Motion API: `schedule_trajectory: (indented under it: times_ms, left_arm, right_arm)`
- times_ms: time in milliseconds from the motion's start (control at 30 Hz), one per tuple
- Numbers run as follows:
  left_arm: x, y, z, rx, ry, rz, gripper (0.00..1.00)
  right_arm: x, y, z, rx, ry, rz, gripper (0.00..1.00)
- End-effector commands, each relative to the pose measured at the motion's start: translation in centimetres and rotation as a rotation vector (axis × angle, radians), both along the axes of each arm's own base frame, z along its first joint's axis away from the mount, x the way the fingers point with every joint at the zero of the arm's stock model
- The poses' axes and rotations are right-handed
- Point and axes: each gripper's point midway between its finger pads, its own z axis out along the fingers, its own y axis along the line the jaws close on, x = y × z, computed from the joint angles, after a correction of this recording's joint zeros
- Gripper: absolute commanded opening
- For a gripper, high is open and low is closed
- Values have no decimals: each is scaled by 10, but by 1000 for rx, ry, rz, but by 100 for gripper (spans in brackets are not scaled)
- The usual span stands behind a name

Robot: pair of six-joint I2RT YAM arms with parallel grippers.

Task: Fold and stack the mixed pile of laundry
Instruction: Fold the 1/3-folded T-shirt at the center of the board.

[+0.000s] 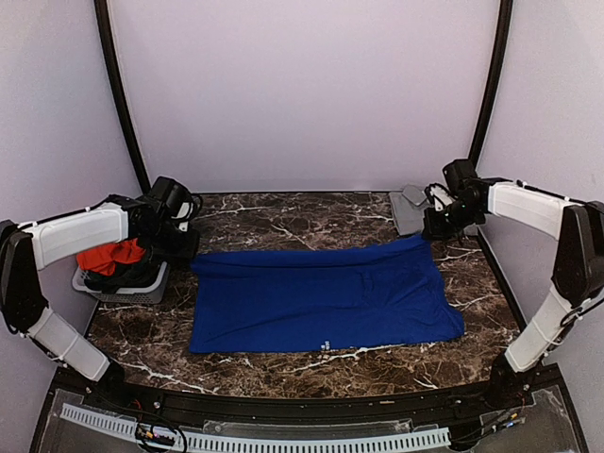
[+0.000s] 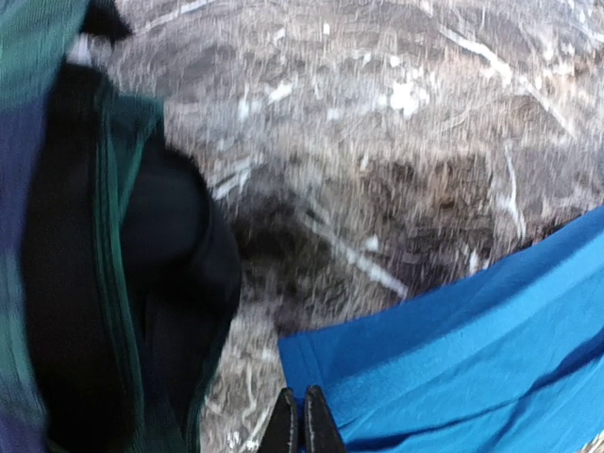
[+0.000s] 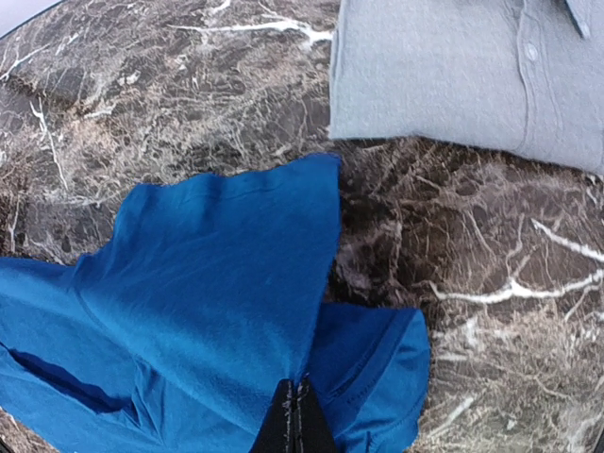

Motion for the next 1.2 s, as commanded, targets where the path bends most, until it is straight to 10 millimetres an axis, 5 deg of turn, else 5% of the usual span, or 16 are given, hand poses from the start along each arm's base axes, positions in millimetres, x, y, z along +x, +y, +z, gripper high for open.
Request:
schedule_trajectory:
  times_ms: [0, 333, 533, 833, 1033, 1167]
  left_arm:
    - [-30, 15, 1, 66, 37, -16, 0]
    - [-55, 16, -8, 156, 136, -107, 0]
    - [-64, -1, -19, 145, 195, -177, 0]
    - [-53, 5, -98, 343, 417, -180, 0]
    - [-36, -1, -110, 354, 416, -169, 0]
    - [-12, -8, -110, 363, 377, -159, 0]
  right_arm:
    - [-15, -10, 5, -13, -19, -34, 0]
    - [-57, -15, 1, 2, 60, -75, 0]
    - [-68, -22, -26, -44, 128, -91, 0]
    - [-56, -20, -87, -110, 269, -87, 0]
    - [-57, -26, -124, -179, 354, -117, 0]
    - [-46, -43, -131, -204, 351, -160, 0]
